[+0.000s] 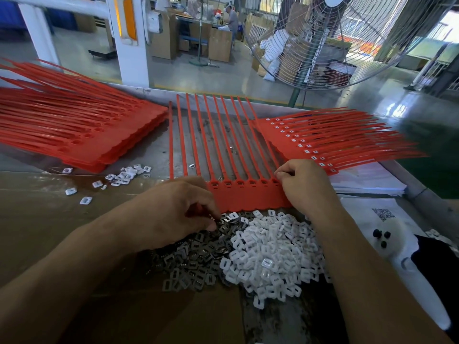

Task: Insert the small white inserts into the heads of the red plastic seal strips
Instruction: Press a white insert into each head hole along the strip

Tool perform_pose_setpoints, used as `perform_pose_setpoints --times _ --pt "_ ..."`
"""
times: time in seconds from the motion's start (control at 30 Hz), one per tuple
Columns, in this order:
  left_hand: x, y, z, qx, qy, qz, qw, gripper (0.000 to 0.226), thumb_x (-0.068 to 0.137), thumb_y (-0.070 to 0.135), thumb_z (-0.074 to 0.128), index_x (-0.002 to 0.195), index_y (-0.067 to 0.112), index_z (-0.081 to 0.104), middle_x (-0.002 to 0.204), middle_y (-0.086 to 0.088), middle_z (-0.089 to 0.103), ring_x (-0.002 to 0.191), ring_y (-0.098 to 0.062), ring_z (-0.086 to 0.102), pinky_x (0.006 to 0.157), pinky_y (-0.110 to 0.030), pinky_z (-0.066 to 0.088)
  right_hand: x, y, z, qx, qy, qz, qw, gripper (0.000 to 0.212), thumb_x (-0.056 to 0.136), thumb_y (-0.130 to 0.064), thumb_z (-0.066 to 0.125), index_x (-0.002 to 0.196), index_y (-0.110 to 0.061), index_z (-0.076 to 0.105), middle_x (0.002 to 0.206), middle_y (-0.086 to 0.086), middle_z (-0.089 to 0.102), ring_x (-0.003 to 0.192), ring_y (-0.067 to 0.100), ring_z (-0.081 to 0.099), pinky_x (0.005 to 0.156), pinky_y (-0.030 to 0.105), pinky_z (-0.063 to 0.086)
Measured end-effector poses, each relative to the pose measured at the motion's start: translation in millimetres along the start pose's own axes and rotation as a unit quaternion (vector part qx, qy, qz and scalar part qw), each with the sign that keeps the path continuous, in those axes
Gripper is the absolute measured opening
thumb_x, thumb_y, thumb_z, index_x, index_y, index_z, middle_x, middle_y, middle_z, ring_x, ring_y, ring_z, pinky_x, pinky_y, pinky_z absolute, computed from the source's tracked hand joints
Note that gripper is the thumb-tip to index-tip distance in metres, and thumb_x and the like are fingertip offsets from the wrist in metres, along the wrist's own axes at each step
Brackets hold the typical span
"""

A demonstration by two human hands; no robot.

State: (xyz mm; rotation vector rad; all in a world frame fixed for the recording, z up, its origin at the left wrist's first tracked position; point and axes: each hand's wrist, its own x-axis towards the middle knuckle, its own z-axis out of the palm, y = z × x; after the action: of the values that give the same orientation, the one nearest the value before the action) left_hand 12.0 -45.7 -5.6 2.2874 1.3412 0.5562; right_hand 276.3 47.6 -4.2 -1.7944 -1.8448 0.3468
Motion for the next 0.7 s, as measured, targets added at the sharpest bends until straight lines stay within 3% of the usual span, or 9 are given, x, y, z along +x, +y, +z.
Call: perform_pose_setpoints --times 0.4,0.53,0.7 --pt "0.5 6.2 0.2 0.008 0.025 -0.012 1.000 0.008 0.085 0.040 0.074 0.082 0.038 0.067 0.100 0.025 0.058 0.092 0.005 0.059 0.071 -0.010 0.040 -5.0 -5.1 -1.7 -0.002 -0.001 -0.021 1.000 0.019 0.098 -0.020 0.060 0.093 -0.024 0.077 0.084 -0.009 0.072 0.076 0.007 0.064 0.067 0.028 0.051" --pt "-0.3 8.8 -2.0 -0.026 0.036 -0.026 0.999 0.009 0.086 0.033 0.076 0.081 0.034 0.068 0.092 0.022 0.063 0.081 0.000 0.061 0.069 -0.010 0.043 -5.8 -9.5 -1.3 0.013 0.010 -0.038 0.999 0.016 0.098 -0.026 0.064 0.092 -0.019 0.077 0.086 -0.006 0.073 0.083 0.015 0.067 0.075 0.034 0.053" --pt "-0.8 11.0 -2.7 -0.104 0.077 -0.056 0.990 0.011 0.088 0.024 0.076 0.080 0.029 0.070 0.077 0.014 0.070 0.067 -0.004 0.063 0.060 -0.013 0.047 -12.6 -16.8 0.0 0.067 0.004 -0.082 0.994 0.015 0.099 -0.026 0.065 0.091 -0.021 0.077 0.080 -0.013 0.071 0.078 0.004 0.066 0.073 0.029 0.053"
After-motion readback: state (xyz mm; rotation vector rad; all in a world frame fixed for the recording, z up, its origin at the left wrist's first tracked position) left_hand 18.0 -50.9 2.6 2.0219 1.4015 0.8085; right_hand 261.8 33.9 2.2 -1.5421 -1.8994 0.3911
